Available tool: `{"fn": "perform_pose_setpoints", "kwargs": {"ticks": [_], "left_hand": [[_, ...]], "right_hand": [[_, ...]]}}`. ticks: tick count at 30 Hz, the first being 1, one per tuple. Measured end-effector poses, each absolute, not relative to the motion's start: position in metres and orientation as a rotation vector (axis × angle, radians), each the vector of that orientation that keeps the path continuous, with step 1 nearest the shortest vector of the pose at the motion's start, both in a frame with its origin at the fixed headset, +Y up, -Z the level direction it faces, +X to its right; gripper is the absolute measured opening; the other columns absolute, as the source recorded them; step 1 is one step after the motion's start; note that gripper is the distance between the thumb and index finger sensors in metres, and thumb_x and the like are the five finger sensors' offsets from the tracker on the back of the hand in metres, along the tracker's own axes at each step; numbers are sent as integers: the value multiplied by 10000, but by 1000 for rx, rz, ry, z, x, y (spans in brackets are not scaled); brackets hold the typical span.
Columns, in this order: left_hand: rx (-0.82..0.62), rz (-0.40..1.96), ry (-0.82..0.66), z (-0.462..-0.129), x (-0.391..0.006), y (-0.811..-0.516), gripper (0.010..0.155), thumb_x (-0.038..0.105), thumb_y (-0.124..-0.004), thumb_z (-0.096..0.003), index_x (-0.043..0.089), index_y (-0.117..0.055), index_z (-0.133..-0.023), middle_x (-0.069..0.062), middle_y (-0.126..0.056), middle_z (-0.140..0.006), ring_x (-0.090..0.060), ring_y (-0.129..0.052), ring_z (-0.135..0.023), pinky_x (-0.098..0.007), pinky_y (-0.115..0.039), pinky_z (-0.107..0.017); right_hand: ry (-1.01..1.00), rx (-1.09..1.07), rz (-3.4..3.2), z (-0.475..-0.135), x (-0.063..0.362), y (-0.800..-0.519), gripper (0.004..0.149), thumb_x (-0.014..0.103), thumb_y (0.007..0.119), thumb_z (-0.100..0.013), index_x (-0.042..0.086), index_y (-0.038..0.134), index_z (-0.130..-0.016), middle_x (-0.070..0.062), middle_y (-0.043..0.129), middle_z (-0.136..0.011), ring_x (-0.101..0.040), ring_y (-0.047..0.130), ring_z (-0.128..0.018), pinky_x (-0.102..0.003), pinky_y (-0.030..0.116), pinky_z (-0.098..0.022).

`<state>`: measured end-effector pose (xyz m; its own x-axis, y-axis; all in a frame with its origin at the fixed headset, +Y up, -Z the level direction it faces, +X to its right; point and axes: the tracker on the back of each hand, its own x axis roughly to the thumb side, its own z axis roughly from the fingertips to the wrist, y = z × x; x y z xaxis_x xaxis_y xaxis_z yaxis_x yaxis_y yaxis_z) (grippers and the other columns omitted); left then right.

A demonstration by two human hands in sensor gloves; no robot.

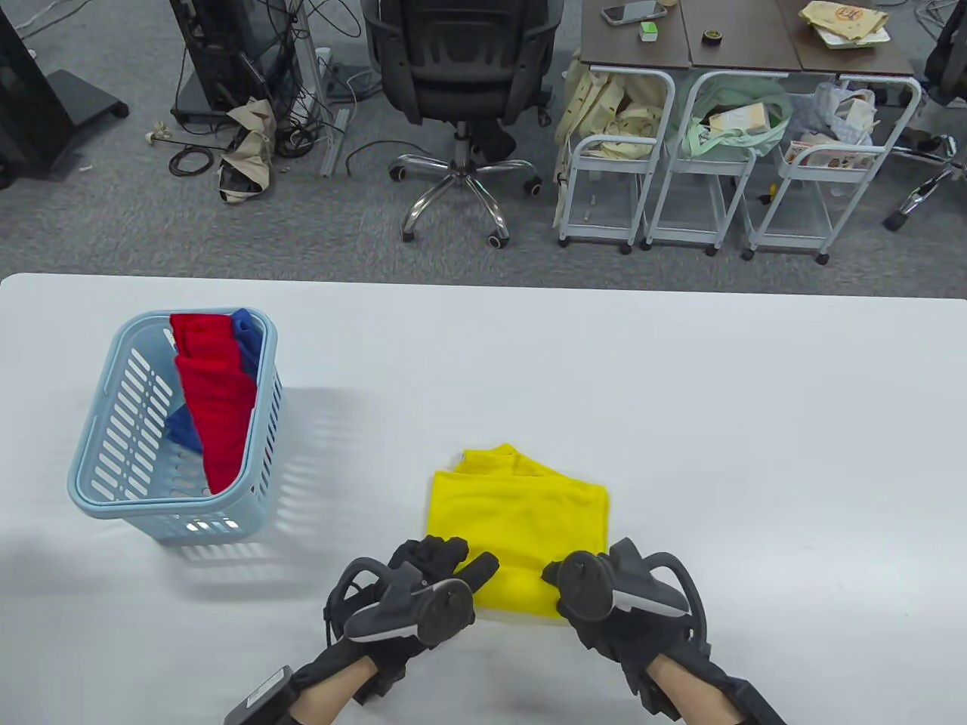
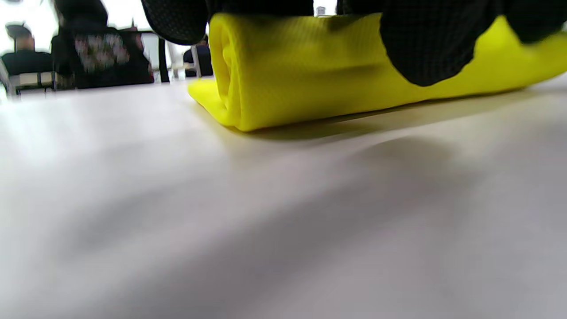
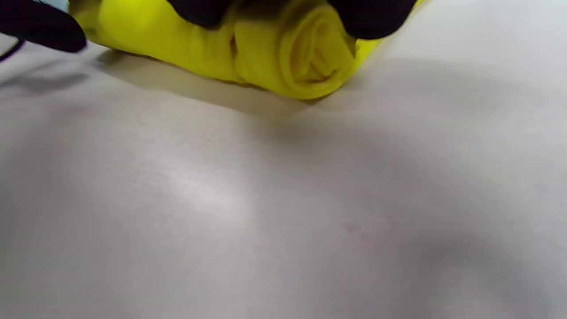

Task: Roll t-shirt into tight roll

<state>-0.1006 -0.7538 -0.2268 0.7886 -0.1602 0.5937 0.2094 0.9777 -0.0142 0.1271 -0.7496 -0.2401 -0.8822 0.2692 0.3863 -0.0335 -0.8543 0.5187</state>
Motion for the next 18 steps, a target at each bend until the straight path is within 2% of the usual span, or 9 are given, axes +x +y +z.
{"fn": "perform_pose_setpoints", "kwargs": {"ticks": [2, 4, 6, 8, 10, 13, 15, 16, 18], "left_hand": [[-35, -257, -649, -224, -96, -752, 606, 520, -714, -506, 390, -566, -1079, -4, -635, -1132, -278, -669, -997, -553, -574, -769], [-60, -219, -657, -224, -95, -754, 552, 492, -718, -513, 362, -635, -1042, 48, -780, -1044, -228, -791, -932, -538, -627, -753], [-83, -159, -653, -227, -97, -752, 512, 460, -714, -523, 344, -672, -1020, 57, -841, -990, -214, -851, -879, -526, -661, -737], [-126, -79, -659, -231, -101, -750, 494, 453, -722, -517, 319, -726, -993, 55, -912, -918, -199, -921, -800, -507, -708, -712], [-220, 59, -639, -236, -107, -750, 485, 434, -717, -519, 279, -764, -976, 27, -954, -865, -209, -957, -735, -505, -732, -690], [-331, 228, -586, -244, -115, -754, 481, 399, -669, -542, 232, -768, -982, -12, -966, -832, -230, -964, -692, -516, -733, -671], [-335, 266, -557, -248, -119, -756, 477, 389, -642, -553, 231, -760, -987, -11, -970, -812, -230, -965, -672, -516, -733, -664], [-314, 275, -535, -249, -120, -756, 485, 388, -636, -554, 242, -738, -1006, -5, -977, -800, -229, -968, -664, -514, -736, -660], [-286, 245, -546, -247, -119, -754, 535, 385, -626, -561, 318, -588, -1090, 5, -979, -807, -229, -973, -670, -509, -737, -665]], "right_hand": [[823, 686, 2689, -240, 132, -752, 499, 343, 561, -627, 185, 498, -1097, -80, 663, -1028, -238, 820, -794, -434, 698, -599], [819, 669, 2674, -241, 136, -752, 488, 342, 545, -628, 188, 519, -1090, -69, 693, -1012, -223, 844, -770, -423, 717, -583], [791, 640, 2704, -242, 136, -749, 481, 341, 536, -634, 194, 516, -1092, -65, 695, -1011, -225, 844, -773, -424, 718, -582], [679, 571, 2811, -239, 134, -742, 512, 364, 569, -646, 198, 450, -1115, -81, 612, -1067, -265, 785, -848, -453, 679, -622], [545, 596, 2961, -230, 126, -731, 546, 353, 612, -651, 213, 394, -1132, -137, 397, -1162, -340, 626, -1000, -508, 592, -693], [486, 748, 3019, -218, 110, -728, 570, 409, 669, -635, 255, 423, -1126, -92, 404, -1176, -370, 555, -1055, -555, 530, -725], [519, 757, 3089, -216, 101, -736, 664, 462, 710, -607, 244, 380, -1141, -96, 387, -1182, -381, 525, -1070, -584, 504, -728], [566, 757, 3147, -217, 97, -745, 713, 468, 718, -600, 237, 326, -1150, -91, 360, -1188, -375, 509, -1073, -585, 493, -731], [558, 754, 3192, -218, 93, -752, 674, 436, 665, -625, 240, 291, -1150, -79, 376, -1182, -350, 531, -1060, -572, 498, -733]]}}
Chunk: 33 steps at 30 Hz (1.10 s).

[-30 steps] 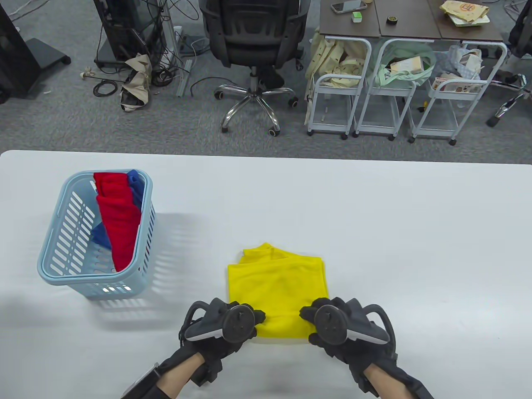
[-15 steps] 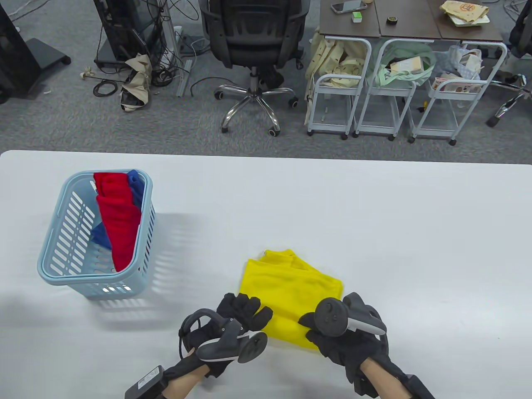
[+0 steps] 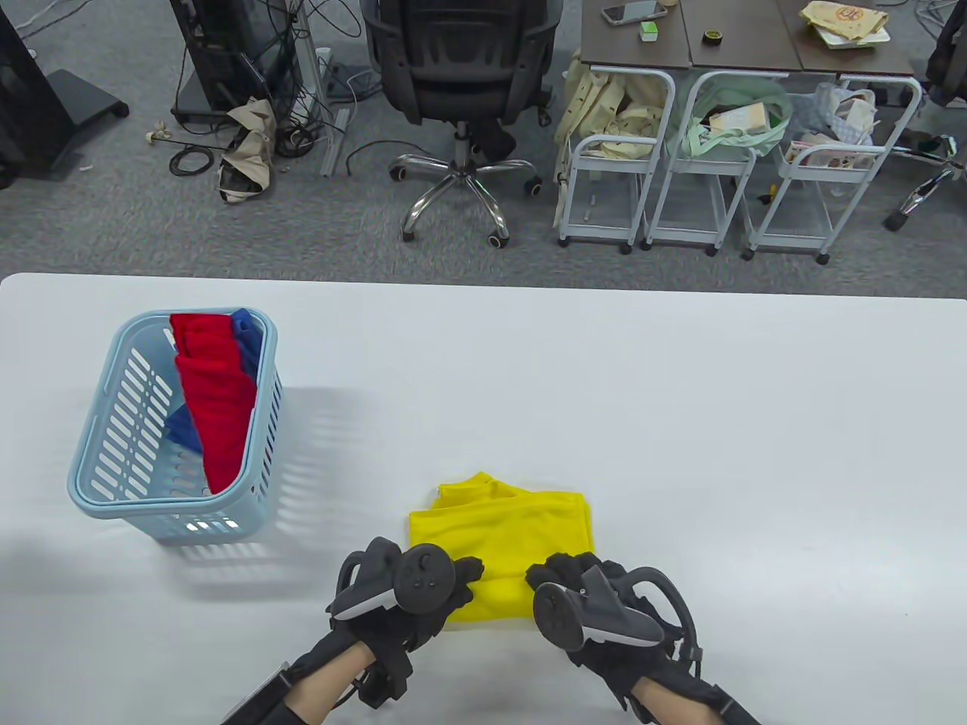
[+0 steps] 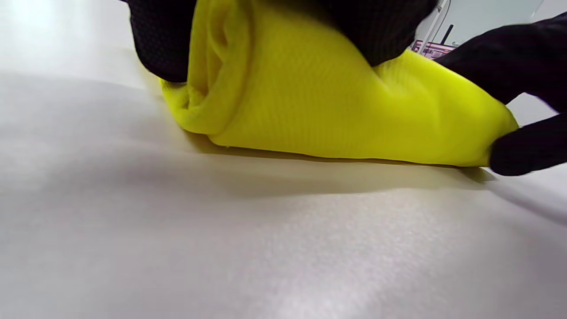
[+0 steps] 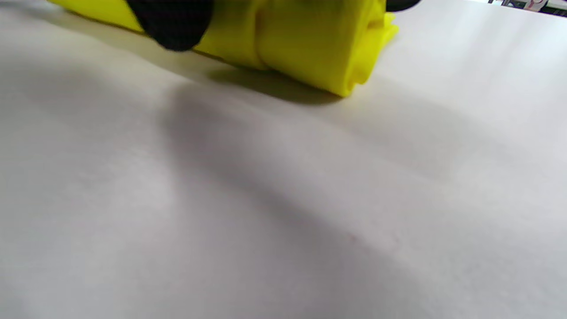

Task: Roll t-shirt into tight roll

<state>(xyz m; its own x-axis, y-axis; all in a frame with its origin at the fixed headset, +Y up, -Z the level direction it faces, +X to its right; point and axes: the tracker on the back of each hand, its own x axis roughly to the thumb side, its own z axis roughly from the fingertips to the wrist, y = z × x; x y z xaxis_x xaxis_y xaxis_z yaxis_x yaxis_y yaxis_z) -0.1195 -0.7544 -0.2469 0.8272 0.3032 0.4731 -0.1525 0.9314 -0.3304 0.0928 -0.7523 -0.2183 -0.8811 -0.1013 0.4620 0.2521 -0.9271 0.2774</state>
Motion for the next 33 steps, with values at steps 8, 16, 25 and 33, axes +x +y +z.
{"fn": "perform_pose_setpoints", "kwargs": {"ticks": [8, 16, 25, 33], "left_hand": [[-249, -62, -666, -231, -105, -760, 677, 552, -664, -502, 361, -484, -1127, -100, -550, -1165, -335, -673, -1010, -575, -591, -753], [-303, 95, -661, -237, -109, -755, 598, 473, -691, -512, 263, -652, -1071, -27, -916, -910, -231, -953, -727, -492, -761, -660], [-386, 347, -597, -249, -127, -759, 589, 471, -597, -550, 322, -545, -1117, -61, -937, -865, -255, -955, -652, -500, -748, -628], [-234, 0, -703, -229, -107, -758, 799, 559, -723, -473, 278, -403, -1150, -92, -555, -1175, -322, -683, -1012, -564, -598, -748]], "right_hand": [[-859, -837, -3106, -230, 111, -749, 577, 404, 501, -636, 153, 427, -1151, -102, 698, -1005, -268, 844, -769, -466, 701, -600], [-476, -701, -2980, -219, 103, -734, 580, 405, 555, -651, 232, 340, -1162, -112, 394, -1170, -350, 569, -1039, -554, 529, -724], [-581, -748, -2835, -220, 91, -752, 718, 491, 614, -606, 219, 260, -1169, -116, 381, -1170, -350, 573, -1005, -547, 511, -726], [-989, -850, -3052, -233, 119, -750, 635, 465, 520, -624, 147, 395, -1159, -136, 654, -1007, -258, 839, -736, -444, 723, -572]]}}
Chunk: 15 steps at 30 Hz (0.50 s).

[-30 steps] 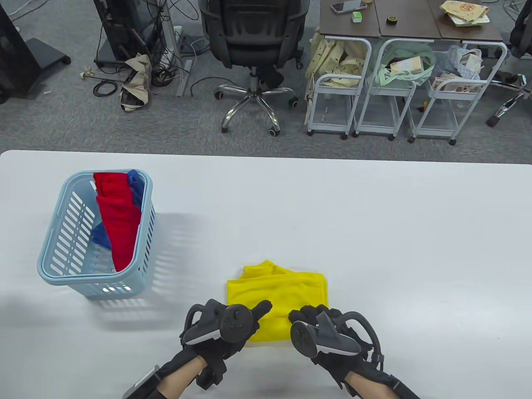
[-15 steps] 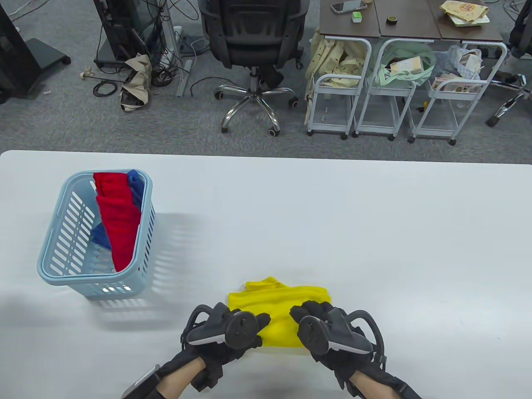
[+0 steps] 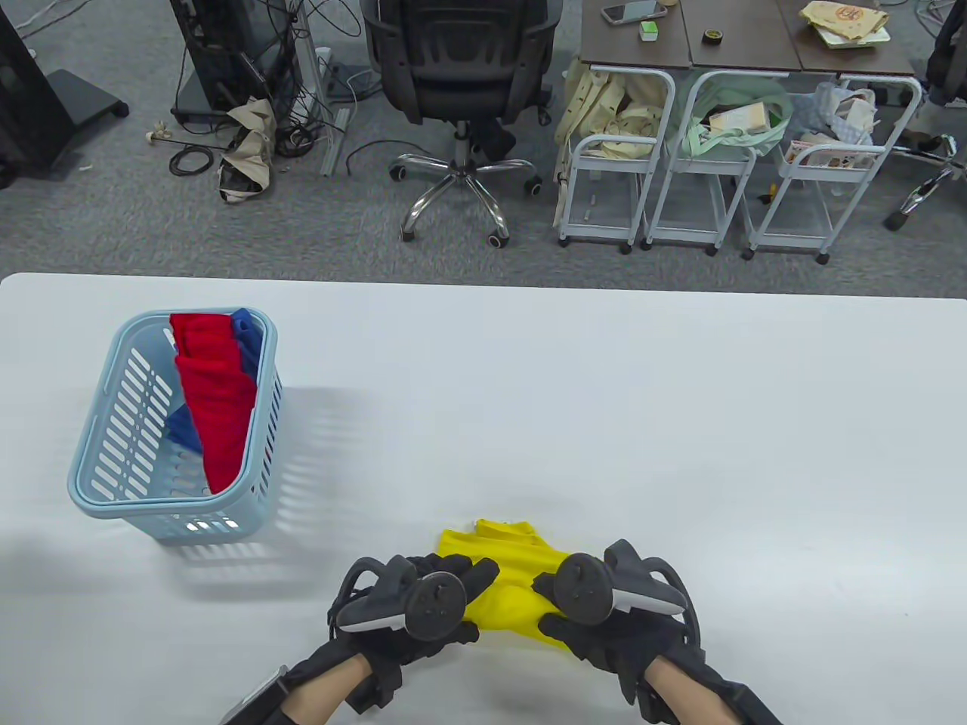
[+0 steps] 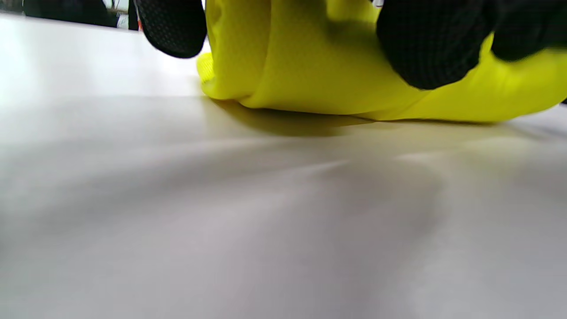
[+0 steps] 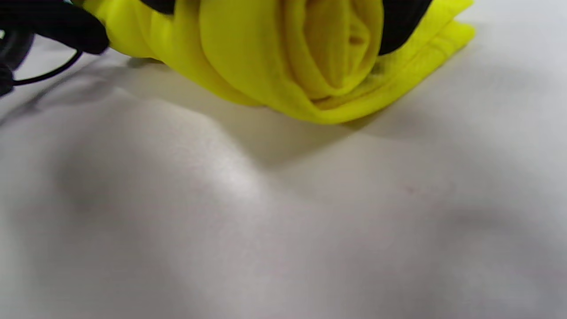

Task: Roll t-shirt into tight roll

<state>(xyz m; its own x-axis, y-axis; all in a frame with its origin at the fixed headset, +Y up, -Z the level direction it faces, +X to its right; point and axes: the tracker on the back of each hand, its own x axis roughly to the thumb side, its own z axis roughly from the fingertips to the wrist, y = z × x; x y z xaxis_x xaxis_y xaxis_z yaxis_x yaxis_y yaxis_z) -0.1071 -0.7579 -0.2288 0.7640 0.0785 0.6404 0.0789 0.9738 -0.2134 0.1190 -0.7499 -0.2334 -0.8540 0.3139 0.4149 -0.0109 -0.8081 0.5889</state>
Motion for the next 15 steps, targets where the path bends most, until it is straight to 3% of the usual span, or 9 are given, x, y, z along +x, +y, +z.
{"fn": "perform_pose_setpoints", "kwargs": {"ticks": [2, 4, 8, 10, 12, 15], "left_hand": [[-158, -133, -698, -225, -104, -757, 769, 534, -726, -484, 292, -411, -1143, -35, -590, -1169, -289, -688, -1031, -553, -601, -758], [-120, -154, -720, -225, -104, -754, 659, 514, -711, -496, 327, -531, -1101, 32, -756, -1068, -223, -819, -942, -516, -654, -743], [-265, 78, -689, -231, -109, -752, 619, 498, -708, -494, 246, -661, -1058, -3, -930, -898, -232, -967, -730, -476, -768, -656], [-357, 211, -652, -236, -113, -754, 618, 489, -669, -513, 202, -665, -1059, -31, -960, -853, -229, -989, -672, -475, -786, -621], [-416, 333, -617, -243, -120, -758, 610, 481, -629, -530, 182, -672, -1059, -53, -984, -810, -234, -1000, -615, -476, -793, -590], [-383, 384, -568, -249, -128, -759, 602, 486, -577, -544, 192, -676, -1060, -51, -1013, -764, -236, -1015, -570, -473, -804, -565]], "right_hand": [[915, 751, 2651, -235, 122, -751, 625, 462, 488, -633, 132, 407, -1158, -122, 697, -979, -230, 871, -702, -422, 752, -546], [906, 720, 2673, -234, 123, -751, 649, 482, 502, -638, 125, 376, -1165, -109, 689, -991, -233, 865, -720, -426, 745, -558], [609, 638, 2979, -226, 116, -734, 661, 467, 573, -639, 184, 303, -1172, -161, 419, -1143, -361, 628, -988, -550, 567, -697], [542, 667, 3004, -223, 113, -729, 636, 420, 619, -642, 208, 324, -1163, -156, 348, -1169, -388, 532, -1053, -599, 481, -728], [577, 746, 2985, -219, 108, -731, 648, 427, 653, -627, 218, 347, -1160, -158, 327, -1186, -421, 479, -1079, -633, 428, -737], [650, 770, 3075, -217, 101, -745, 781, 484, 713, -585, 213, 272, -1170, -156, 282, -1200, -430, 448, -1091, -629, 423, -739]]}}
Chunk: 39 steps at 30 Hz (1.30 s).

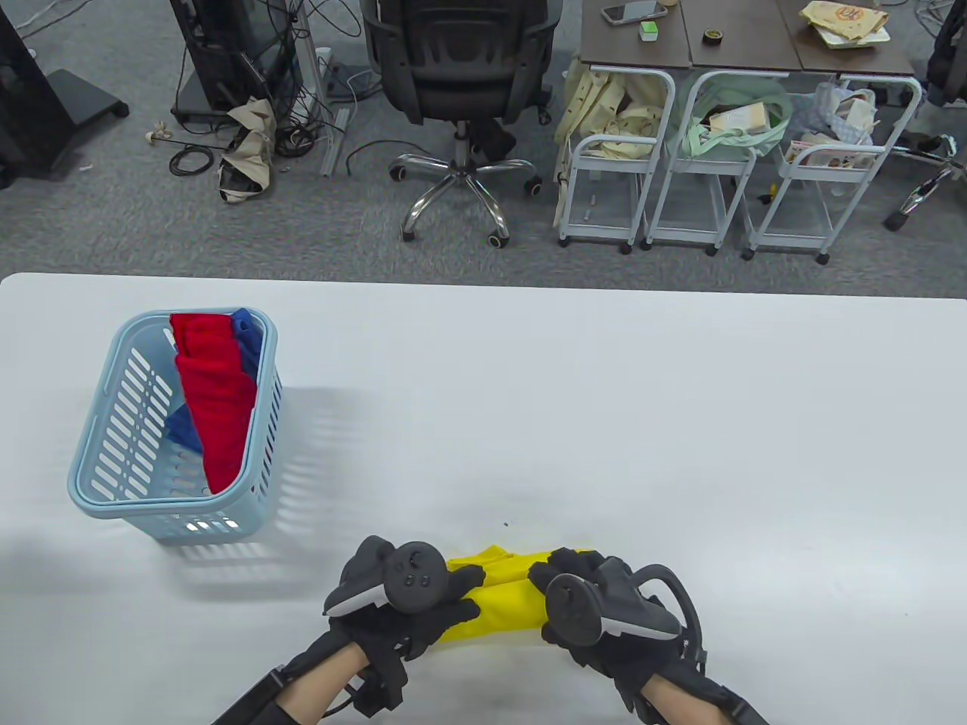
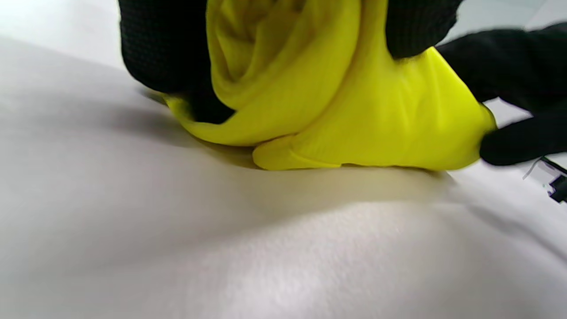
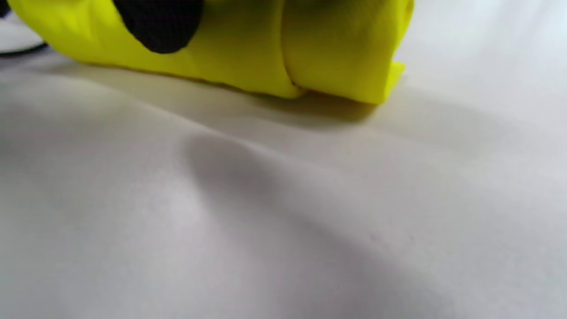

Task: Roll t-shirt into tight roll

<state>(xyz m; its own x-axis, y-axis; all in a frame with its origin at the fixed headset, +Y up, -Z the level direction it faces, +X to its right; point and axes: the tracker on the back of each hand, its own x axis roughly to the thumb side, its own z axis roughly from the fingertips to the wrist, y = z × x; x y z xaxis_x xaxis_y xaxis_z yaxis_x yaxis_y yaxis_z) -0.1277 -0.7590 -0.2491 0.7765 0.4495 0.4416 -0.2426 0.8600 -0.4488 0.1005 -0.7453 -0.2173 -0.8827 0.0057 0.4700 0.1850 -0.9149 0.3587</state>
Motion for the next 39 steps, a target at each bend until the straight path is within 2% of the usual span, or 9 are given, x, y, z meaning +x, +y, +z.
{"fn": "perform_pose_setpoints", "kwargs": {"ticks": [5, 9, 14, 21, 24, 26, 29, 33, 39], "left_hand": [[-227, 117, -602, -238, -119, -753, 630, 506, -533, -549, 274, -503, -1134, -52, -859, -982, -283, -903, -806, -508, -714, -677], [-269, 103, -683, -231, -112, -756, 755, 577, -600, -510, 261, -390, -1163, -118, -618, -1152, -364, -707, -989, -555, -619, -736], [-161, -148, -706, -223, -103, -758, 738, 524, -694, -500, 309, -406, -1144, -16, -682, -1120, -264, -758, -981, -542, -620, -751], [-319, 201, -660, -235, -114, -753, 591, 449, -651, -523, 194, -670, -1056, -52, -957, -847, -232, -993, -667, -487, -773, -643], [-344, 249, -608, -241, -119, -754, 587, 451, -606, -533, 194, -672, -1056, -45, -982, -813, -220, -1012, -620, -475, -798, -609], [-339, 253, -584, -243, -121, -753, 592, 460, -562, -540, 199, -652, -1063, -27, -995, -794, -212, -1024, -598, -464, -811, -594], [-230, 296, -593, -233, -117, -745, 587, 447, -536, -555, 205, -571, -1089, -64, -927, -881, -299, -955, -718, -534, -719, -655], [-61, -11, -688, -212, -96, -735, 700, 585, -621, -506, 324, -455, -1134, -67, -702, -1113, -322, -771, -965, -559, -637, -727], [-177, -217, -739, -214, -89, -757, 784, 579, -631, -508, 298, -297, -1159, -49, -601, -1176, -285, -721, -1043, -539, -610, -769]], "right_hand": [[-728, -758, -2895, -224, 102, -748, 752, 501, 649, -592, 202, 277, -1173, -168, 394, -1168, -386, 604, -984, -569, 527, -711], [-889, -793, -3017, -231, 118, -748, 726, 529, 633, -591, 178, 364, -1167, -155, 565, -1096, -319, 767, -848, -504, 653, -642], [-1075, -809, -3117, -238, 131, -752, 718, 554, 598, -606, 150, 396, -1164, -130, 670, -1041, -268, 852, -760, -460, 721, -588], [-528, -661, -3051, -226, 117, -730, 659, 437, 625, -636, 271, 284, -1175, -131, 328, -1207, -413, 462, -1098, -638, 412, -742], [-581, -722, -3012, -224, 113, -738, 629, 445, 592, -636, 288, 305, -1173, -110, 314, -1220, -418, 421, -1123, -630, 412, -751], [-716, -740, -2994, -227, 112, -747, 790, 509, 688, -589, 260, 224, -1178, -132, 248, -1227, -455, 359, -1130, -638, 386, -750], [-744, -691, -2885, -230, 108, -759, 891, 542, 702, -569, 255, 93, -1152, -126, 164, -1222, -463, 298, -1134, -639, 347, -755], [-752, -705, -2913, -233, 106, -758, 843, 545, 687, -581, 245, 157, -1165, -125, 259, -1219, -434, 396, -1125, -640, 390, -750], [-807, -760, -2984, -232, 110, -752, 812, 584, 681, -566, 211, 294, -1175, -131, 424, -1183, -412, 472, -1100, -638, 432, -736]]}}
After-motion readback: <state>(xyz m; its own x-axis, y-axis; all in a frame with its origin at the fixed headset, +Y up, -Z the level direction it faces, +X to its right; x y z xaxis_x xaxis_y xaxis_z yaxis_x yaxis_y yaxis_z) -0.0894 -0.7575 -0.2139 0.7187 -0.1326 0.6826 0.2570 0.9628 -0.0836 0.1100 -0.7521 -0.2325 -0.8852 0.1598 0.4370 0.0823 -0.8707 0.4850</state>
